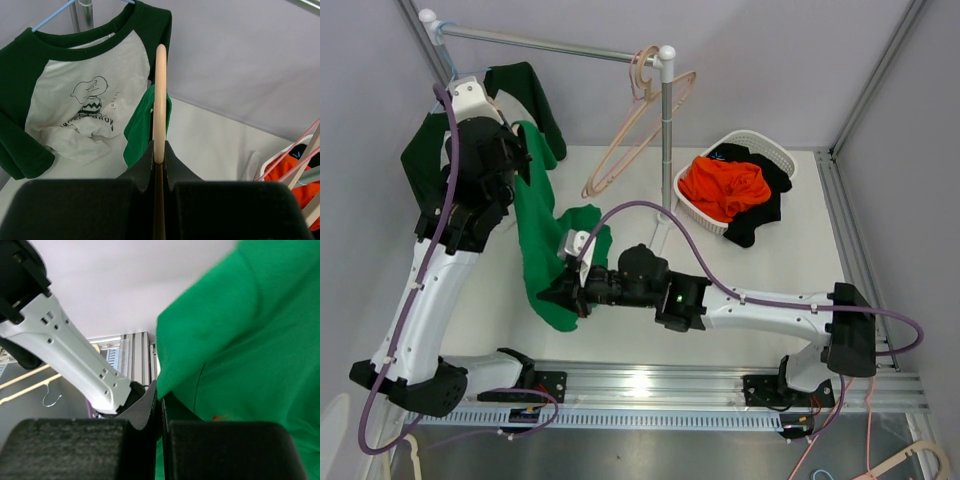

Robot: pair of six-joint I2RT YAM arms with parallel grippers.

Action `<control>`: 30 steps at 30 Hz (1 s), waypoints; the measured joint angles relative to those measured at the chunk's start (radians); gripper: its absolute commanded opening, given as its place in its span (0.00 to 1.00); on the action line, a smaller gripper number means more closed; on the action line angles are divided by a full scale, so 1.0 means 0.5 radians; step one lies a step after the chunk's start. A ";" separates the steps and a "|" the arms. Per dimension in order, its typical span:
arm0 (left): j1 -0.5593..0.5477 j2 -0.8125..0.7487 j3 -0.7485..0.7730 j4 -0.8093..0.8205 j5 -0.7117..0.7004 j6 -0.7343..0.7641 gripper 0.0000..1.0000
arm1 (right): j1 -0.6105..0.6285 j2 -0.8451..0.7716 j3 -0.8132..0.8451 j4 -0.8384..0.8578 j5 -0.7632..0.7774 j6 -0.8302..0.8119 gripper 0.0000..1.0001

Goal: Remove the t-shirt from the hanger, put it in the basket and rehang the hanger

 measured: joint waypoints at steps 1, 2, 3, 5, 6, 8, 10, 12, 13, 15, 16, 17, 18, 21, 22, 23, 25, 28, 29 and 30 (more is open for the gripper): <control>0.000 0.000 -0.015 0.005 -0.001 -0.009 0.01 | 0.023 -0.012 -0.015 0.000 0.024 -0.003 0.00; -0.001 0.002 -0.031 0.009 -0.001 -0.013 0.01 | 0.055 -0.036 -0.044 -0.008 0.063 -0.007 0.00; -0.001 0.005 -0.043 0.009 -0.002 -0.018 0.01 | 0.092 -0.066 -0.073 -0.026 0.099 -0.014 0.00; -0.002 0.016 -0.059 0.009 -0.008 -0.026 0.01 | 0.171 -0.139 -0.133 -0.072 0.170 -0.021 0.00; -0.002 0.025 -0.062 0.010 -0.011 -0.027 0.01 | 0.218 -0.190 -0.170 -0.098 0.209 -0.021 0.00; -0.004 0.047 -0.062 0.015 -0.034 -0.026 0.01 | 0.323 -0.289 -0.239 -0.140 0.282 -0.021 0.00; -0.005 0.074 -0.062 0.022 -0.060 -0.025 0.01 | 0.438 -0.375 -0.290 -0.184 0.360 -0.021 0.00; -0.005 0.103 -0.062 0.025 -0.072 -0.025 0.01 | 0.556 -0.433 -0.323 -0.205 0.433 -0.020 0.00; -0.005 0.117 -0.062 0.024 -0.077 -0.025 0.01 | 0.604 -0.452 -0.336 -0.206 0.457 -0.020 0.00; -0.002 0.149 -0.052 0.002 -0.076 -0.027 0.01 | 0.684 -0.475 -0.378 -0.169 0.504 -0.001 0.00; -0.002 0.168 -0.036 -0.023 -0.071 -0.029 0.01 | 0.710 -0.482 -0.409 -0.145 0.528 0.010 0.00; -0.002 0.188 -0.013 -0.052 -0.060 -0.037 0.01 | 0.730 -0.485 -0.439 -0.128 0.559 0.024 0.00; -0.002 0.210 0.029 -0.104 -0.037 -0.051 0.01 | 0.741 -0.484 -0.463 -0.120 0.601 0.040 0.00; -0.003 0.266 0.190 -0.237 0.067 -0.100 0.01 | 0.735 -0.445 -0.494 -0.131 0.742 0.068 0.00; -0.009 0.270 0.236 -0.273 0.095 -0.116 0.01 | 0.723 -0.425 -0.494 -0.133 0.762 0.072 0.00; -0.015 0.258 0.259 -0.291 0.109 -0.130 0.01 | 0.703 -0.406 -0.494 -0.138 0.768 0.077 0.00; -0.023 0.187 0.232 -0.287 0.108 -0.140 0.01 | 0.654 -0.369 -0.479 -0.162 0.758 0.089 0.00; -0.024 0.045 0.166 -0.315 0.109 -0.152 0.01 | 0.585 -0.285 -0.390 -0.215 0.728 0.105 0.00; -0.024 0.009 0.166 -0.330 0.126 -0.153 0.01 | 0.570 -0.255 -0.358 -0.227 0.725 0.114 0.00; -0.024 -0.031 0.167 -0.343 0.166 -0.163 0.01 | 0.537 -0.224 -0.327 -0.241 0.716 0.133 0.00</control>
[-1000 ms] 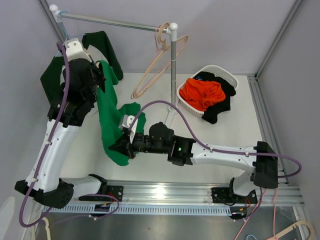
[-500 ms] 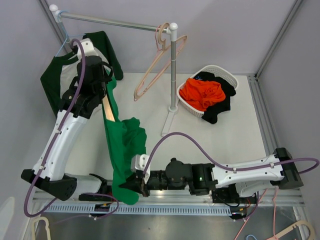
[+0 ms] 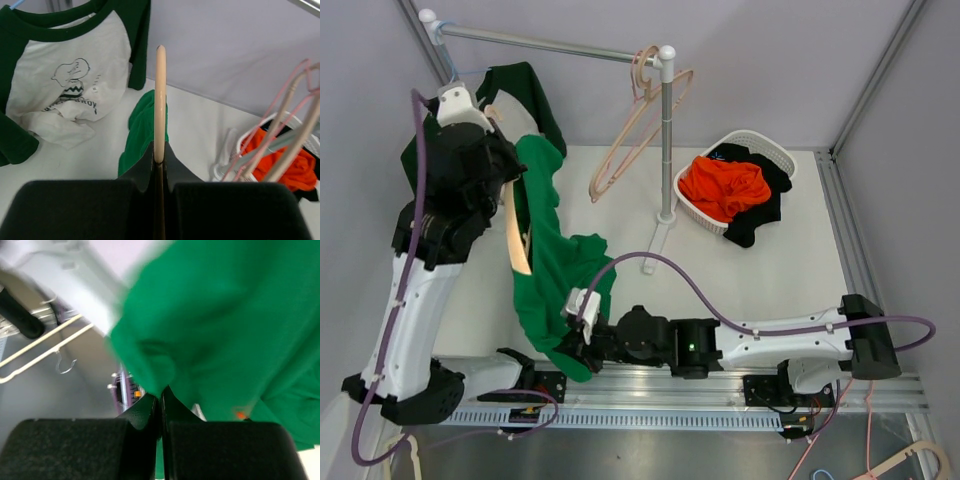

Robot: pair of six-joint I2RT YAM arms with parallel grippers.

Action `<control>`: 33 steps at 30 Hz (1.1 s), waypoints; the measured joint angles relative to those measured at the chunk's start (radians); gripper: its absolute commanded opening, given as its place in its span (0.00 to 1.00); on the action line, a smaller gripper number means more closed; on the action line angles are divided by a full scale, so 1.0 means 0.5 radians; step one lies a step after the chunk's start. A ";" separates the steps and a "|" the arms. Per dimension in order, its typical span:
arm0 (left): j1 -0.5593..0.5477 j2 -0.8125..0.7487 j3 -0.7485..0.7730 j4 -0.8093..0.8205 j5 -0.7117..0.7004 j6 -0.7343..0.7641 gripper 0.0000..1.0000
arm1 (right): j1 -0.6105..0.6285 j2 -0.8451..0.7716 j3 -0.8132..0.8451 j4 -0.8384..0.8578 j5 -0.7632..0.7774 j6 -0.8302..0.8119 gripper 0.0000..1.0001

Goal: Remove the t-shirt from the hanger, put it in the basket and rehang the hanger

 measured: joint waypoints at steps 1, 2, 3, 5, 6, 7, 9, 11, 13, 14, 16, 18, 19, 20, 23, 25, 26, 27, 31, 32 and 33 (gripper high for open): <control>0.000 -0.034 -0.001 -0.017 0.041 -0.008 0.01 | -0.025 0.025 0.018 -0.005 -0.011 0.031 0.00; -0.001 -0.069 -0.002 -0.034 0.089 -0.018 0.01 | -0.065 0.045 0.021 -0.006 -0.024 0.064 0.00; -0.001 -0.117 -0.024 -0.037 0.146 -0.024 0.01 | -0.122 0.063 0.021 -0.021 -0.030 0.103 0.00; -0.001 -0.214 -0.083 -0.067 0.231 -0.041 0.01 | -0.246 0.096 0.021 -0.045 -0.034 0.171 0.00; -0.002 -0.270 -0.115 -0.093 0.275 -0.046 0.01 | -0.306 0.112 0.021 -0.060 -0.022 0.199 0.00; -0.002 -0.316 -0.143 -0.118 0.311 -0.053 0.01 | -0.362 0.126 0.021 -0.074 -0.002 0.224 0.00; -0.002 -0.407 -0.195 -0.162 0.378 -0.057 0.01 | -0.470 0.145 0.021 -0.105 0.051 0.266 0.00; -0.002 -0.519 -0.268 -0.204 0.465 -0.068 0.01 | -0.540 0.153 0.021 -0.140 0.114 0.298 0.00; -0.002 -0.646 -0.368 -0.240 0.549 -0.077 0.01 | -0.591 0.153 0.020 -0.175 0.171 0.333 0.00; -0.002 -0.703 -0.415 -0.262 0.585 -0.079 0.01 | -0.613 0.153 0.020 -0.190 0.198 0.351 0.00; -0.002 -0.826 -0.499 -0.305 0.664 -0.092 0.01 | -0.656 0.153 0.020 -0.219 0.240 0.387 0.00; -0.003 -0.938 -0.536 -0.348 0.745 -0.094 0.01 | -0.691 0.153 0.020 -0.246 0.277 0.414 0.00; -0.003 -0.978 -0.536 -0.367 0.787 -0.094 0.01 | -0.699 0.153 0.020 -0.255 0.288 0.420 0.00; -0.002 -1.012 -0.536 -0.374 0.820 -0.094 0.01 | -0.709 0.153 0.020 -0.280 0.322 0.436 0.00; -0.003 -1.100 -0.536 -0.417 0.896 -0.092 0.01 | -0.703 0.136 0.019 -0.361 0.421 0.471 0.00; -0.003 -1.139 -0.538 -0.472 0.915 -0.084 0.01 | -0.680 0.076 0.012 -0.484 0.547 0.510 0.00; -0.003 -1.167 -0.539 -0.495 0.908 -0.072 0.01 | -0.659 0.017 0.005 -0.568 0.657 0.543 0.00; -0.003 -1.188 -0.542 -0.526 0.891 -0.066 0.01 | -0.630 -0.057 -0.005 -0.639 0.767 0.568 0.00; -0.004 -1.273 -0.655 -0.580 0.771 -0.024 0.01 | -0.366 -0.436 -0.030 -0.872 1.255 0.616 0.00; -0.005 -1.294 -0.696 -0.584 0.765 -0.013 0.01 | -0.294 -0.522 -0.028 -0.910 1.350 0.610 0.00; -0.005 -1.305 -0.731 -0.593 0.771 -0.006 0.01 | -0.219 -0.608 -0.016 -0.960 1.453 0.587 0.00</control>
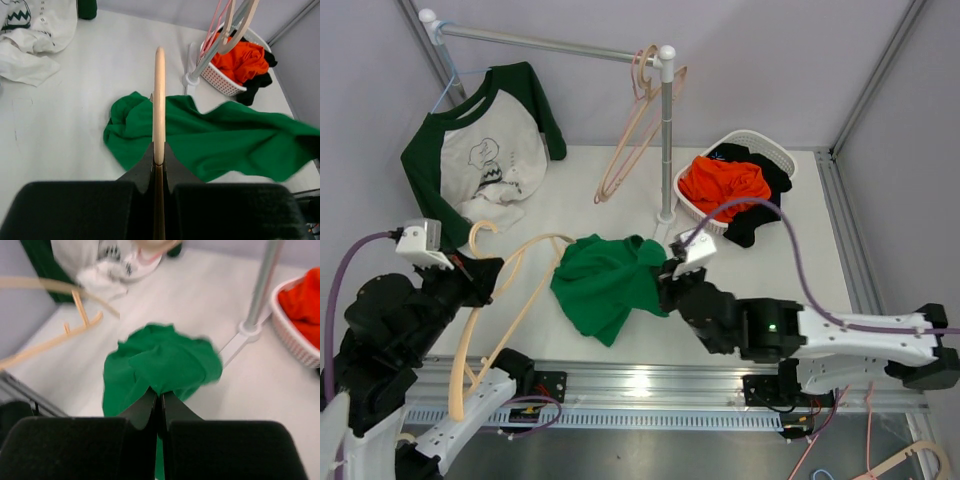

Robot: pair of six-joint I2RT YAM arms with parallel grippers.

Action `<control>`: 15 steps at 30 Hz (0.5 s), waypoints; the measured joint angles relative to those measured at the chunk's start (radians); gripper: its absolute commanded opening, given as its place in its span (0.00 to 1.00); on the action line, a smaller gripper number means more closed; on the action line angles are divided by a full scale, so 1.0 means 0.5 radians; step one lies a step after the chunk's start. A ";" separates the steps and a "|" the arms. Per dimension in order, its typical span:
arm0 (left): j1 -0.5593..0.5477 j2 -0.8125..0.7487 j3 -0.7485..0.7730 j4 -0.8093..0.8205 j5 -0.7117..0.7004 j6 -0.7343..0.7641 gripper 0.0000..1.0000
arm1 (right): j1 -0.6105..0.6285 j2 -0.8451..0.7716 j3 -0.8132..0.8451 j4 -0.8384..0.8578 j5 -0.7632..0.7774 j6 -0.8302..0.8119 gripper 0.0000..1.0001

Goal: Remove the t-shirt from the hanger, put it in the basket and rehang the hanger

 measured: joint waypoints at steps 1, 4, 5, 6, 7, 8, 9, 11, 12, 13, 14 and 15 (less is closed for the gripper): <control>0.001 -0.002 -0.034 -0.001 0.008 0.005 0.01 | 0.055 -0.077 0.031 -0.037 0.107 -0.050 0.00; 0.000 0.000 -0.130 0.027 0.044 0.005 0.01 | 0.027 -0.214 0.134 0.102 0.377 -0.449 0.00; 0.000 0.000 -0.162 0.042 0.064 0.005 0.01 | -0.018 -0.232 0.170 0.204 0.426 -0.603 0.00; 0.000 0.000 -0.192 0.062 0.087 0.005 0.01 | -0.081 -0.246 0.214 0.340 0.443 -0.794 0.00; 0.000 0.000 -0.214 0.083 0.106 0.005 0.01 | -0.146 -0.249 0.261 0.436 0.433 -0.935 0.00; 0.000 0.000 -0.232 0.105 0.121 0.005 0.01 | -0.240 -0.249 0.323 0.504 0.364 -1.057 0.00; 0.000 0.001 -0.246 0.127 0.134 0.006 0.01 | -0.342 -0.243 0.388 0.576 0.294 -1.161 0.00; 0.000 0.006 -0.256 0.155 0.159 0.009 0.01 | -0.561 -0.228 0.529 0.686 0.086 -1.349 0.00; 0.000 0.011 -0.256 0.172 0.167 0.013 0.01 | -0.682 -0.211 0.610 0.768 -0.037 -1.438 0.00; 0.000 0.018 -0.256 0.191 0.168 0.022 0.01 | -0.771 -0.187 0.694 0.851 -0.156 -1.533 0.00; 0.000 0.026 -0.256 0.208 0.168 0.027 0.01 | -0.832 -0.158 0.760 0.918 -0.252 -1.598 0.00; 0.000 0.035 -0.256 0.220 0.168 0.033 0.01 | -0.911 -0.112 0.841 1.000 -0.384 -1.683 0.00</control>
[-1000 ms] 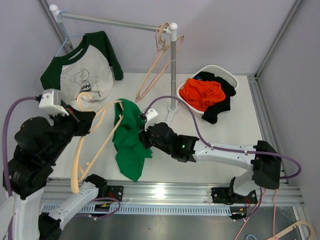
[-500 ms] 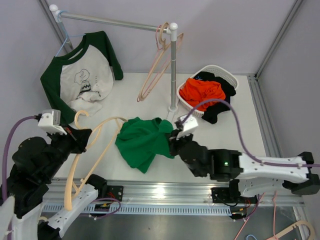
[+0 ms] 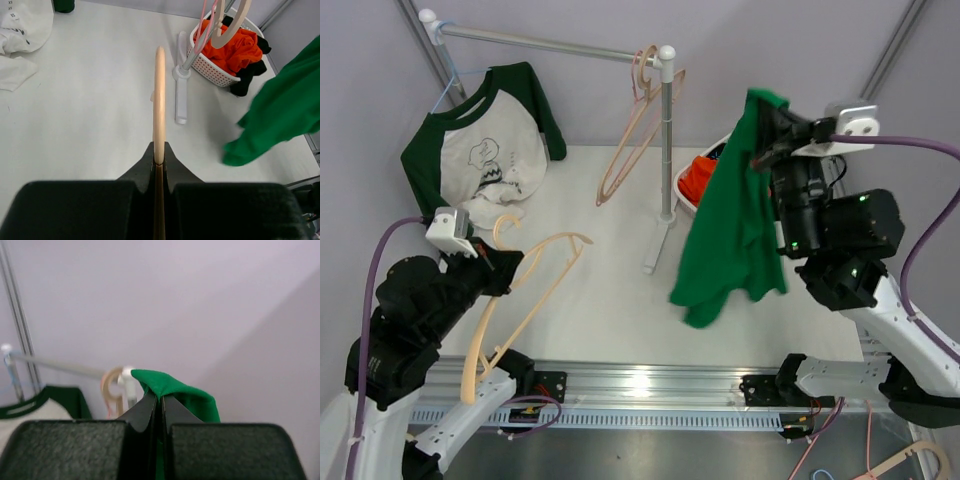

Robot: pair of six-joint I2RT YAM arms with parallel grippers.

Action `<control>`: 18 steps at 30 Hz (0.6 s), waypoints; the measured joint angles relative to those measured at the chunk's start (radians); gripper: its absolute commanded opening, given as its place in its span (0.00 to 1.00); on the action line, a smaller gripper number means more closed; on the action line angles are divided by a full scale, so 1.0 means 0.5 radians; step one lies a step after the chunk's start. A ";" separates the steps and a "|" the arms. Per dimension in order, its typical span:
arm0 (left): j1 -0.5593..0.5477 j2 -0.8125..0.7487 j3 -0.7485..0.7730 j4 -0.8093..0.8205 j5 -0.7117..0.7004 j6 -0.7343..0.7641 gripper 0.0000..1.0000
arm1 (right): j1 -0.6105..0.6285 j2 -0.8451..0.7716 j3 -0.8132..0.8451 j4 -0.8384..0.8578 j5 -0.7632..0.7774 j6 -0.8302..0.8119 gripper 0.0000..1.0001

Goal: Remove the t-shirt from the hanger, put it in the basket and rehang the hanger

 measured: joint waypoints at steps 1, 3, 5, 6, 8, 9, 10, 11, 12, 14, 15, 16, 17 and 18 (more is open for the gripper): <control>0.000 0.011 0.000 0.011 0.001 0.008 0.01 | -0.056 0.037 0.062 0.086 -0.111 -0.067 0.00; 0.000 0.034 0.000 0.019 -0.001 0.014 0.01 | -0.172 0.118 0.150 0.247 -0.319 -0.172 0.00; 0.000 0.053 0.000 0.025 -0.002 0.025 0.01 | -0.322 0.214 0.228 0.405 -0.527 -0.220 0.00; 0.000 0.064 0.000 0.027 -0.006 0.027 0.01 | -0.408 0.275 0.279 0.461 -0.613 -0.225 0.00; 0.000 0.084 -0.001 0.036 -0.009 0.029 0.01 | -0.606 0.431 0.409 0.544 -0.793 -0.182 0.00; 0.000 0.095 -0.001 0.045 -0.010 0.031 0.01 | -0.685 0.510 0.477 0.565 -0.859 -0.147 0.00; 0.000 0.108 -0.001 0.055 -0.011 0.031 0.01 | -0.770 0.595 0.555 0.573 -0.913 -0.110 0.00; 0.000 0.121 -0.001 0.067 -0.012 0.033 0.01 | -0.856 0.687 0.644 0.588 -0.972 -0.055 0.00; 0.000 0.141 -0.001 0.081 -0.011 0.039 0.01 | -0.919 0.761 0.714 0.594 -1.015 -0.005 0.00; 0.000 0.192 0.000 0.105 -0.011 0.046 0.01 | -1.068 0.920 0.867 0.603 -1.102 0.116 0.00; 0.000 0.218 0.000 0.115 -0.010 0.047 0.01 | -1.139 0.985 0.925 0.610 -1.136 0.191 0.00; 0.000 0.246 0.000 0.126 -0.009 0.047 0.01 | -1.207 1.042 0.980 0.613 -1.165 0.268 0.00; 0.000 0.274 0.000 0.135 -0.009 0.051 0.01 | -1.283 1.105 1.033 0.615 -1.193 0.352 0.00; 0.000 0.298 0.000 0.146 -0.009 0.057 0.01 | -1.368 1.167 1.088 0.626 -1.229 0.442 0.00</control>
